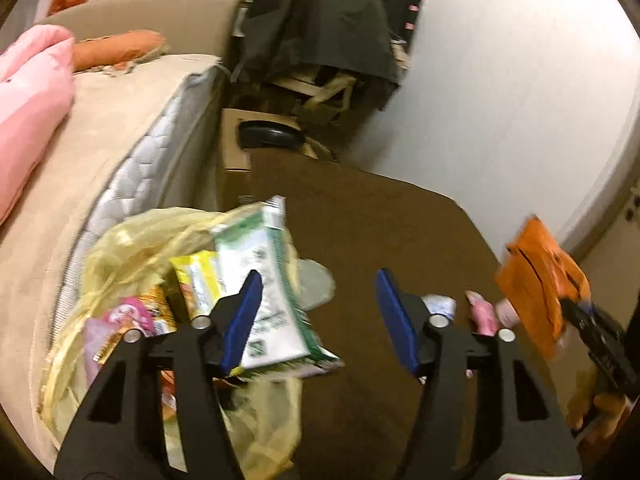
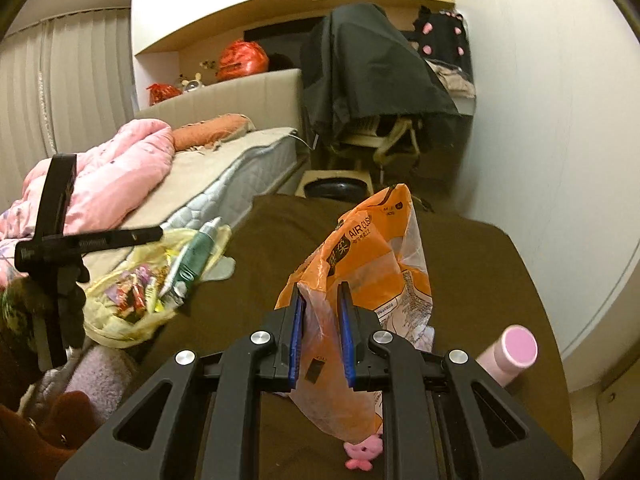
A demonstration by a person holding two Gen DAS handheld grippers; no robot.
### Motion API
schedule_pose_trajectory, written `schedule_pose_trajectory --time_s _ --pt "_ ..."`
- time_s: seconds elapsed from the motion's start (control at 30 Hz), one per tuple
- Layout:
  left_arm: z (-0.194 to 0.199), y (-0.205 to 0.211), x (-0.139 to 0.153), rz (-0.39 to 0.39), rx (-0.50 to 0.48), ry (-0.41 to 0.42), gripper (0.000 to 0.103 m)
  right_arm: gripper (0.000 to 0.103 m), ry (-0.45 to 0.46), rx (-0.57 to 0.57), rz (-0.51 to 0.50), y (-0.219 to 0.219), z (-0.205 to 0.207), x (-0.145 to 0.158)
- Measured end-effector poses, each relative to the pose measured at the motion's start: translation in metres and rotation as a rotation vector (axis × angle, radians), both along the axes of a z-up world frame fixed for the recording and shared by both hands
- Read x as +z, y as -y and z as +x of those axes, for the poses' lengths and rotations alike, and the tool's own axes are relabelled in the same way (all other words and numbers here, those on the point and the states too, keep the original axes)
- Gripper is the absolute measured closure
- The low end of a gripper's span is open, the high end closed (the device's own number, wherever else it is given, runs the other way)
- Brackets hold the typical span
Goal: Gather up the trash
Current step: 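Carry the milk carton and orange bag over the yellow trash bag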
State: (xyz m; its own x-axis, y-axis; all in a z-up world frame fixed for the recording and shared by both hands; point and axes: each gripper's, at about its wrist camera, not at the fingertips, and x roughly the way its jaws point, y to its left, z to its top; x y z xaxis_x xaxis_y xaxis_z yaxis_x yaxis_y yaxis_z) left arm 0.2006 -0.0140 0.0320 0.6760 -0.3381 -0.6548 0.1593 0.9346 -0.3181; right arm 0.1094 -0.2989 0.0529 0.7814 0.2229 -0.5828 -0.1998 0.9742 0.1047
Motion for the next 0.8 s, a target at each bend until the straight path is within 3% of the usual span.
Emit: schedule_pose_trajectory --time_s 0.17,0.37,0.53,0.6,0.63,0.8 --pt "0.029 -0.020 -0.015 -0.007 0.085 -0.057 0.037 0.087 -0.035 -0.004 0.014 0.007 0.006 -0.019" --pt "0.072 -0.023 -0.050 -0.018 0.019 -0.189 0.036 0.087 -0.059 -0.008 0.027 0.010 0.013 -0.030" --pt "0.093 -0.021 -0.068 -0.055 0.006 -0.244 0.036 0.087 -0.078 -0.012 0.017 0.009 0.017 -0.035" --pt "0.095 -0.019 -0.073 -0.072 0.002 -0.282 0.048 0.087 -0.079 -0.014 0.012 0.008 0.017 -0.034" --pt "0.095 -0.018 -0.074 -0.079 0.003 -0.298 0.049 0.087 -0.078 -0.013 0.011 0.009 0.018 -0.034" --pt "0.077 -0.020 -0.056 -0.109 -0.008 -0.240 0.049 0.087 -0.043 0.009 -0.007 -0.004 0.020 -0.019"
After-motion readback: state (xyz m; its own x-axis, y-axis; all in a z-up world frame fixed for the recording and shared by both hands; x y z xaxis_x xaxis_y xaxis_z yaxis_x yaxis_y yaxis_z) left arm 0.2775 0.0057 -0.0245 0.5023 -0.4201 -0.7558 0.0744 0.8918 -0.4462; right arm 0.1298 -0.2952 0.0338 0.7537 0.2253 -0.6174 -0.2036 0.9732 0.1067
